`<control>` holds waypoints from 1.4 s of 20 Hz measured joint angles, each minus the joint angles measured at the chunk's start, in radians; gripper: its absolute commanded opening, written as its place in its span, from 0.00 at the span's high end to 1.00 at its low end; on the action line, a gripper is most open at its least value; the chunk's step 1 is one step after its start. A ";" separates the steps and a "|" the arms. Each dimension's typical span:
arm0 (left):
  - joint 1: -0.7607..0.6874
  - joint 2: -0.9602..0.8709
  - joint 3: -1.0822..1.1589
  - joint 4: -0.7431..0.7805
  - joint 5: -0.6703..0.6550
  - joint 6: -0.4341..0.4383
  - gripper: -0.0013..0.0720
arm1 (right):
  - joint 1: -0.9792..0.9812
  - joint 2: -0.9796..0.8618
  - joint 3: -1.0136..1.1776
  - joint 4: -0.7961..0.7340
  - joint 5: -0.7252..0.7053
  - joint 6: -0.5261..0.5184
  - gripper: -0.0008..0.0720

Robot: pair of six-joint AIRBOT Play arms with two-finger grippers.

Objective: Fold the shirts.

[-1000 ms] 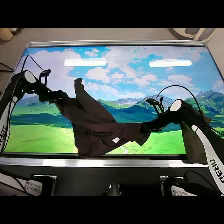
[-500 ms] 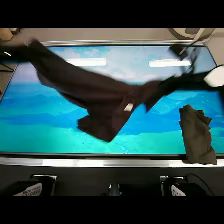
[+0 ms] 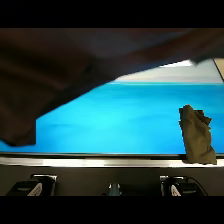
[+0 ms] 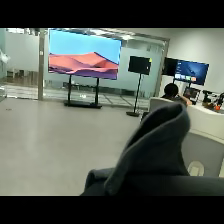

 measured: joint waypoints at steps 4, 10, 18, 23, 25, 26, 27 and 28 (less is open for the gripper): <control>-0.002 0.012 -0.057 0.042 -0.110 -0.008 0.95 | 0.000 0.000 0.011 -0.047 -0.006 0.004 0.95; -0.002 -0.044 -0.385 0.037 -0.133 -0.010 0.95 | 0.000 -0.234 0.011 -0.083 0.131 -0.020 0.95; -0.025 -0.399 -0.628 0.002 0.200 -0.009 0.95 | 0.000 -0.787 0.010 -0.010 0.080 0.069 0.95; -0.023 -0.631 -0.635 -0.038 0.189 -0.006 0.09 | -0.001 -0.989 0.009 0.132 0.101 0.187 0.29; 0.001 -0.667 -0.625 -0.045 0.122 0.024 0.09 | -0.010 -1.012 0.011 0.160 0.130 0.173 0.14; 0.021 -0.677 -0.612 -0.046 0.070 0.043 0.10 | -0.021 -1.013 0.012 0.163 0.155 0.151 0.12; 0.044 -0.683 -0.597 -0.048 0.008 0.058 0.11 | -0.039 -1.007 0.013 0.163 0.187 0.126 0.13; 0.073 -0.686 -0.584 -0.050 -0.062 0.070 0.13 | -0.063 -0.999 0.013 0.163 0.232 0.106 0.15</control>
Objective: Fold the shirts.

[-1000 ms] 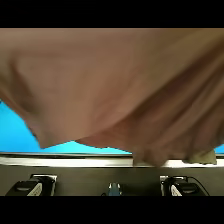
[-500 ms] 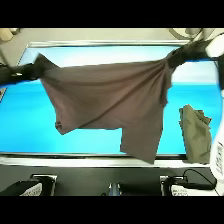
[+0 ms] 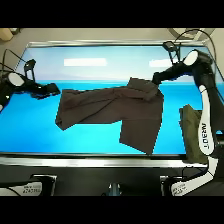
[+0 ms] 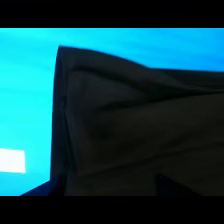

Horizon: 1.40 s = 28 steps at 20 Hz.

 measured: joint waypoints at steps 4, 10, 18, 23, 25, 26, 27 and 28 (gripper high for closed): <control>0.093 0.049 -0.040 -0.002 -0.197 0.031 0.27 | -0.109 0.023 -0.016 -0.034 0.233 -0.049 0.26; 0.127 0.206 -0.375 -0.077 -0.182 0.086 0.27 | -0.145 0.143 -0.275 -0.061 0.332 -0.081 0.26; 0.019 0.179 -0.569 -0.185 0.024 0.127 0.34 | -0.098 0.212 -0.435 -0.051 0.288 -0.106 0.26; -0.030 0.127 -0.580 -0.223 0.143 0.130 0.90 | -0.090 0.216 -0.446 -0.048 0.278 -0.110 0.26; -0.034 0.121 -0.567 -0.231 0.161 0.131 0.95 | -0.090 0.217 -0.448 -0.048 0.278 -0.110 0.26; -0.032 0.120 -0.554 -0.233 0.159 0.138 0.95 | -0.090 0.217 -0.448 -0.048 0.278 -0.111 0.26; -0.027 0.120 -0.531 -0.233 0.153 0.153 0.95 | -0.090 0.217 -0.448 -0.049 0.278 -0.111 0.26; -0.020 0.123 -0.505 -0.232 0.145 0.168 0.95 | -0.090 0.217 -0.448 -0.048 0.278 -0.111 0.26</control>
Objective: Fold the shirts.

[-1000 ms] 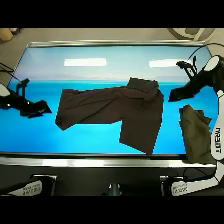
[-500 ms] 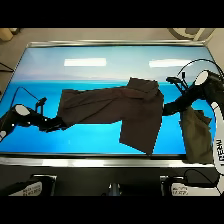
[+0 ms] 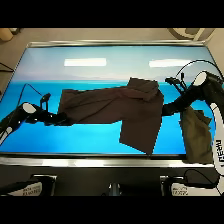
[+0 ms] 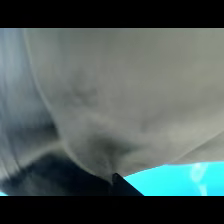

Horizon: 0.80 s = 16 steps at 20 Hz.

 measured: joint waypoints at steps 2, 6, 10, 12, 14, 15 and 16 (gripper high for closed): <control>0.019 0.008 0.076 0.000 -0.027 0.026 0.95 | 0.000 0.000 0.000 0.000 -0.001 0.000 0.26; 0.063 0.007 0.217 0.000 -0.018 0.048 0.95 | 0.000 0.000 0.000 0.000 -0.008 0.000 0.26; 0.101 -0.070 0.265 0.000 0.007 0.042 0.95 | 0.000 0.000 0.000 0.000 -0.008 0.000 0.26; 0.109 -0.139 0.274 0.000 -0.014 0.024 0.92 | 0.000 0.000 0.000 0.000 -0.007 0.000 0.26; 0.115 -0.195 0.279 -0.002 -0.047 0.002 0.52 | 0.000 0.000 0.000 0.002 -0.005 0.000 0.26; 0.119 -0.212 0.281 -0.003 -0.066 -0.007 0.37 | 0.000 0.000 0.000 0.003 -0.004 0.000 0.26; 0.125 -0.222 0.286 -0.006 -0.084 -0.012 0.36 | 0.000 0.000 0.000 0.005 -0.004 0.000 0.26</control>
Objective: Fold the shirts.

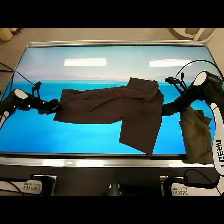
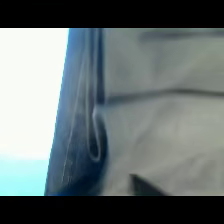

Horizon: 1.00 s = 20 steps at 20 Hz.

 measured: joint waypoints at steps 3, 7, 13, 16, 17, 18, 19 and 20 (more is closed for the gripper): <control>0.045 0.003 0.036 -0.001 -0.049 -0.009 0.36 | 0.000 0.000 0.000 0.002 0.001 0.000 0.26; 0.120 0.039 0.052 0.013 -0.158 -0.016 0.29 | 0.000 0.000 0.000 0.004 0.003 0.000 0.26; 0.140 0.053 -0.090 0.013 -0.201 -0.017 0.26 | 0.000 0.000 0.000 0.004 -0.003 0.000 0.26; 0.134 0.055 -0.127 -0.004 -0.166 -0.016 0.30 | 0.000 0.000 0.000 0.004 -0.002 0.000 0.26; 0.133 0.055 -0.133 -0.007 -0.151 -0.016 0.30 | 0.000 0.000 0.000 0.004 -0.001 0.000 0.26; 0.132 0.056 -0.137 -0.014 -0.135 -0.016 0.30 | 0.000 0.000 0.000 0.004 0.001 0.000 0.26; 0.129 0.056 -0.140 -0.019 -0.124 -0.016 0.32 | 0.000 0.000 0.000 0.004 0.002 0.000 0.26; 0.127 0.056 -0.143 -0.029 -0.113 -0.016 0.37 | 0.000 0.000 0.000 0.004 0.004 0.000 0.26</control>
